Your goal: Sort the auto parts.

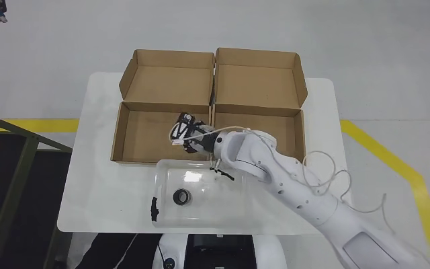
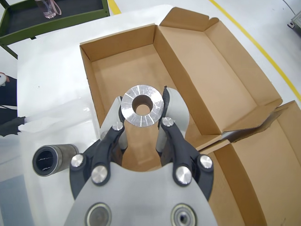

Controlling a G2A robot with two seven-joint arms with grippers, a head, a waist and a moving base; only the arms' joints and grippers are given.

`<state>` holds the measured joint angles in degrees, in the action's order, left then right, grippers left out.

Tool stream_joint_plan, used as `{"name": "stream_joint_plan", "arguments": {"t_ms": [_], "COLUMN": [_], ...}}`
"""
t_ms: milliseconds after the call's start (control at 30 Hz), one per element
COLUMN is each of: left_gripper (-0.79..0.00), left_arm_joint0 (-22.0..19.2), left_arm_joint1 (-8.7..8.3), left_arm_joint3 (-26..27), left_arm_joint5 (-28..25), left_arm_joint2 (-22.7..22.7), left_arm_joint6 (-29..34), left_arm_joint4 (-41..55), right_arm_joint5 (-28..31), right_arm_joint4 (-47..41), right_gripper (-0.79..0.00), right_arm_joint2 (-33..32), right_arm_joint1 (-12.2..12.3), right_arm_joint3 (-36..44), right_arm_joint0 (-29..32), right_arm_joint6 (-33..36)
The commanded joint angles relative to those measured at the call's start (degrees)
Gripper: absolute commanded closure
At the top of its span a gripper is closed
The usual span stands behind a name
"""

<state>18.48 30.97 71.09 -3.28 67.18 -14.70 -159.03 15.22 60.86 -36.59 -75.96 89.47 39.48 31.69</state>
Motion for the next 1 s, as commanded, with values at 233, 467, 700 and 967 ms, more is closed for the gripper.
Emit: {"name": "stream_joint_plan", "arguments": {"t_ms": [233, 467, 700, 967], "left_gripper": [-0.785, -0.785, -0.785, -0.785], "left_arm_joint0": [0.0, 0.0, 0.0, 0.0], "left_arm_joint1": [0.0, 0.0, 0.0, 0.0], "left_arm_joint3": [0.0, 0.0, 0.0, 0.0], "left_arm_joint5": [0.0, 0.0, 0.0, 0.0], "left_arm_joint2": [0.0, 0.0, 0.0, 0.0], "left_arm_joint6": [0.0, 0.0, 0.0, 0.0], "left_arm_joint4": [0.0, 0.0, 0.0, 0.0], "right_arm_joint5": [-0.97, -2.29, -3.83, -4.68], "right_arm_joint4": [-1.47, -2.32, -3.02, -3.47], "right_gripper": [0.0, 0.0, 0.0, -0.123], "right_arm_joint2": [1.72, 2.9, 3.8, 4.93], "right_arm_joint1": [-2.12, -3.98, -5.84, -7.91], "right_arm_joint3": [-7.09, -12.11, -15.69, -19.67], "right_arm_joint0": [-1.53, -3.06, -4.74, -6.39], "right_arm_joint6": [1.84, 2.92, 4.75, 7.05]}}
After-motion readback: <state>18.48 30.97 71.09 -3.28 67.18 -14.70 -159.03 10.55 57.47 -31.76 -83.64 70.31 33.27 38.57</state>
